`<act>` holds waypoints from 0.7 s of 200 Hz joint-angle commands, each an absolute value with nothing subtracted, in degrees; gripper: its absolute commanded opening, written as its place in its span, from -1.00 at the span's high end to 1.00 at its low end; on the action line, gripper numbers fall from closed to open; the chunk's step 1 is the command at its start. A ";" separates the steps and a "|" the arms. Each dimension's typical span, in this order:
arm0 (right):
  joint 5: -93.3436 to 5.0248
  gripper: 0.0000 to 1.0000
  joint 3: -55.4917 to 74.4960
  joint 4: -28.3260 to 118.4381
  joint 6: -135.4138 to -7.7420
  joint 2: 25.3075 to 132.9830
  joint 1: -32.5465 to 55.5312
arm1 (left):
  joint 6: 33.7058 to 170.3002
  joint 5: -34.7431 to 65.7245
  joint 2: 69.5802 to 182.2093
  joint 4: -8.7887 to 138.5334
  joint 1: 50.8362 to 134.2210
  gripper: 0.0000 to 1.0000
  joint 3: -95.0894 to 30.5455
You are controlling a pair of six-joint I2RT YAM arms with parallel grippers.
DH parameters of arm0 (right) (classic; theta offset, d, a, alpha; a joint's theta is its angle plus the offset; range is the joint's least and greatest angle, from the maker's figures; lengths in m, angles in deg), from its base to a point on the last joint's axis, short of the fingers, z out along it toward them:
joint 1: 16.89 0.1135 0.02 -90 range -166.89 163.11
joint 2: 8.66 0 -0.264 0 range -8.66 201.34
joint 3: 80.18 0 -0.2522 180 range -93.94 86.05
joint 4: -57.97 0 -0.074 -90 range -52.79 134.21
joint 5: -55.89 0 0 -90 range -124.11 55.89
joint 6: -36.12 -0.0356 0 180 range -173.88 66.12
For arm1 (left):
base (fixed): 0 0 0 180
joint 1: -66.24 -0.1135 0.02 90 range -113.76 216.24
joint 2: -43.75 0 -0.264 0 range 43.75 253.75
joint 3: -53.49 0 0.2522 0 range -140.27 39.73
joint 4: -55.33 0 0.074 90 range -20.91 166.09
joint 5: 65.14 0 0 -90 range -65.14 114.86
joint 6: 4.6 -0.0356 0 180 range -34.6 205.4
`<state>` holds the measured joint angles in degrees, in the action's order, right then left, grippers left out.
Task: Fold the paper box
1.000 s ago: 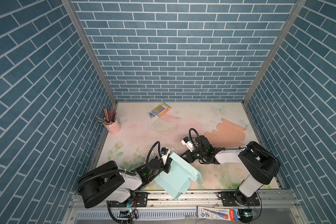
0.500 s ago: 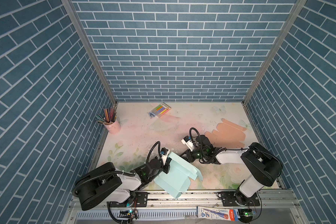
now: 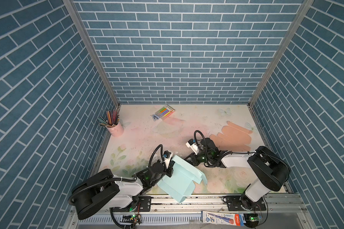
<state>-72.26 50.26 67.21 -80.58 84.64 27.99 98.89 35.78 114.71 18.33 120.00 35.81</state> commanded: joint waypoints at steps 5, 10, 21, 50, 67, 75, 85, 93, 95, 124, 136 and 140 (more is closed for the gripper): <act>-72.00 0.64 48.36 66.44 -80.06 82.92 27.78 | 99.04 37.17 112.95 19.71 119.99 0.58 36.52; -71.91 0.64 48.27 66.52 -80.11 82.88 27.82 | 99.15 37.25 112.73 19.78 119.90 0.58 36.61; -71.73 0.64 48.11 66.90 -80.19 82.84 27.76 | 99.34 37.47 112.46 19.87 120.01 0.58 36.87; -72.65 0.66 48.40 70.34 -82.43 83.69 28.10 | 99.59 37.78 112.84 19.63 119.94 0.76 37.10; -73.12 0.65 48.66 71.84 -83.18 83.94 28.60 | 99.77 37.78 112.79 19.28 120.01 0.80 37.23; -73.14 0.66 48.57 71.81 -82.92 83.94 29.02 | 99.86 37.93 112.61 19.14 119.95 0.81 37.27; -72.95 0.66 48.44 71.38 -82.52 83.66 29.57 | 99.88 38.13 112.40 19.13 119.96 0.82 37.27; -73.08 0.65 48.44 71.36 -82.43 83.55 29.85 | 99.81 38.22 112.24 19.12 119.96 0.82 37.18; -73.12 0.66 48.39 71.36 -82.42 83.54 29.91 | 99.81 38.22 112.22 19.14 119.97 0.82 37.18; -74.13 0.65 49.04 72.95 -82.70 82.84 30.11 | 99.66 37.84 112.01 19.35 119.98 0.82 37.00; -75.08 0.65 49.07 73.85 -82.99 82.84 30.22 | 99.72 37.38 112.12 19.30 120.01 0.82 36.92; -75.26 0.65 48.99 73.97 -83.11 82.88 30.26 | 99.72 37.28 112.13 19.30 120.01 0.82 36.87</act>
<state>-72.78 49.17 71.17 -82.13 84.31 29.68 99.31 37.03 112.42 19.07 120.00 36.48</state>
